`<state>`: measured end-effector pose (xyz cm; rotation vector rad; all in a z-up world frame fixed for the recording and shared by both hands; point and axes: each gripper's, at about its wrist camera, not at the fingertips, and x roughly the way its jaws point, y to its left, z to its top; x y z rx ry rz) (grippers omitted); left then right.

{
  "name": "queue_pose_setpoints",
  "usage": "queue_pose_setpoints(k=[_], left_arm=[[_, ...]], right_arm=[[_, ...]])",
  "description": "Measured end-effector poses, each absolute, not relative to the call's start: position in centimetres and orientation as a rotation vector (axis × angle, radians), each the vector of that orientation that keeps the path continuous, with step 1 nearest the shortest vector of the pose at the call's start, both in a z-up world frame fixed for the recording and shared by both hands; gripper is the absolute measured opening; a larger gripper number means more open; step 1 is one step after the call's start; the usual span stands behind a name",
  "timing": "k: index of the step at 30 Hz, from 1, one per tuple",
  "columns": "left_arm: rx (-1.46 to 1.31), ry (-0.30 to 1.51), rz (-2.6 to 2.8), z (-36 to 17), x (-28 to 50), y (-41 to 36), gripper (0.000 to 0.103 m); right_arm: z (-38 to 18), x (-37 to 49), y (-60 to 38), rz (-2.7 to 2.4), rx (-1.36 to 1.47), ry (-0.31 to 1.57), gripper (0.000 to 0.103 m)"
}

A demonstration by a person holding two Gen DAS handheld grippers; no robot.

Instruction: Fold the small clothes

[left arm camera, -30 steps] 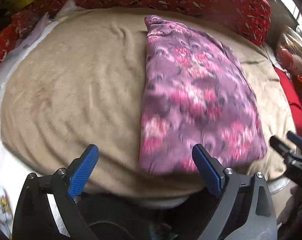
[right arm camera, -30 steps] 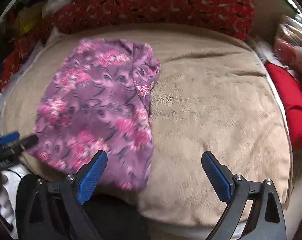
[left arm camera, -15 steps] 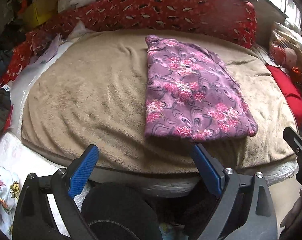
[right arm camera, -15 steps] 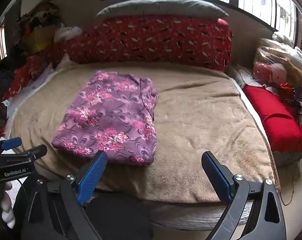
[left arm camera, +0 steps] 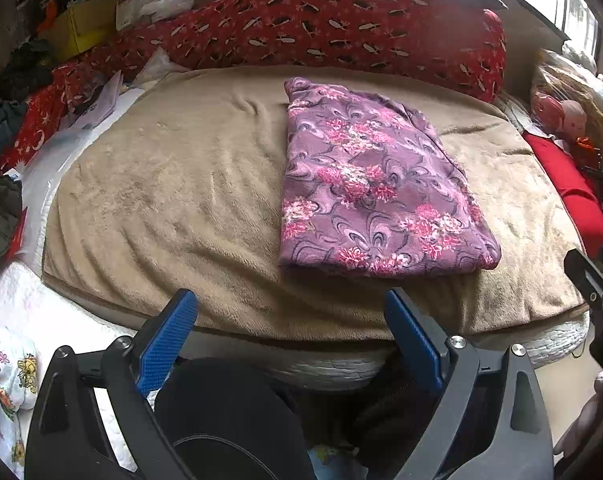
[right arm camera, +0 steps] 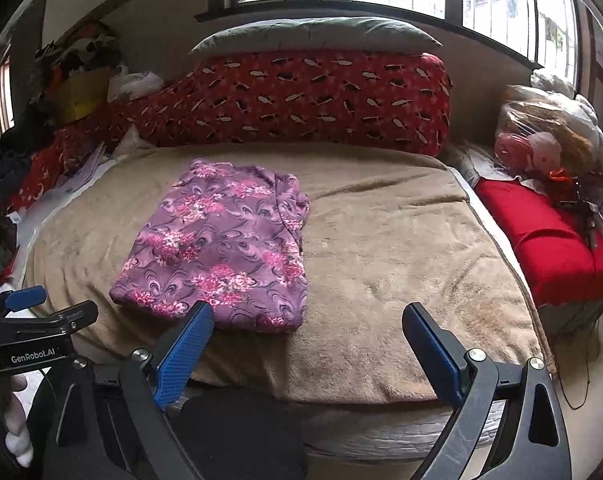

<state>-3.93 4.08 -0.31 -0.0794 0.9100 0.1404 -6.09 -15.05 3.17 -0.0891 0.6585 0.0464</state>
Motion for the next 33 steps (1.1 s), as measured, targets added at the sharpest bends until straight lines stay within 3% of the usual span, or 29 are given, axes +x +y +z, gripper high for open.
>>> queue_pose_setpoints(k=[10,33], left_arm=[[-0.042,0.821,0.122,1.4,-5.1,3.1,0.096],[-0.023,0.829,0.085,1.8,-5.1,1.3,0.096]], right_arm=[[3.5,-6.6,-16.0,0.031,-0.069,0.654,0.096],[4.5,-6.9,-17.7,0.049,-0.070,0.631,0.097]])
